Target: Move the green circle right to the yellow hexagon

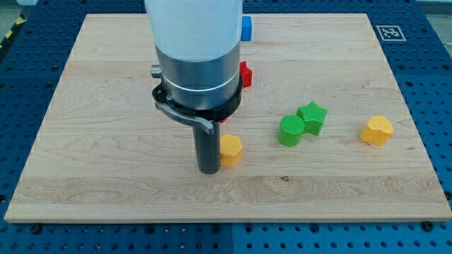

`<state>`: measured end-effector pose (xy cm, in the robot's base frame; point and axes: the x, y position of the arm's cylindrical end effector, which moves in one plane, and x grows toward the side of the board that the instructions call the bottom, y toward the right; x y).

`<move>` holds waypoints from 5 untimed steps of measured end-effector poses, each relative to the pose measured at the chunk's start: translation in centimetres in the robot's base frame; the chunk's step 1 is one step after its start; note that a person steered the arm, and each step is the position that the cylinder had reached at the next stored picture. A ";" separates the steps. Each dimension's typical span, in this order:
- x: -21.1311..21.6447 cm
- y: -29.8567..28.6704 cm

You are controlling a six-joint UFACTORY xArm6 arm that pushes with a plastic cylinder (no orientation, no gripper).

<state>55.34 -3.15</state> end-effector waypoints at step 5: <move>-5.5 13.1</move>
<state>49.87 10.00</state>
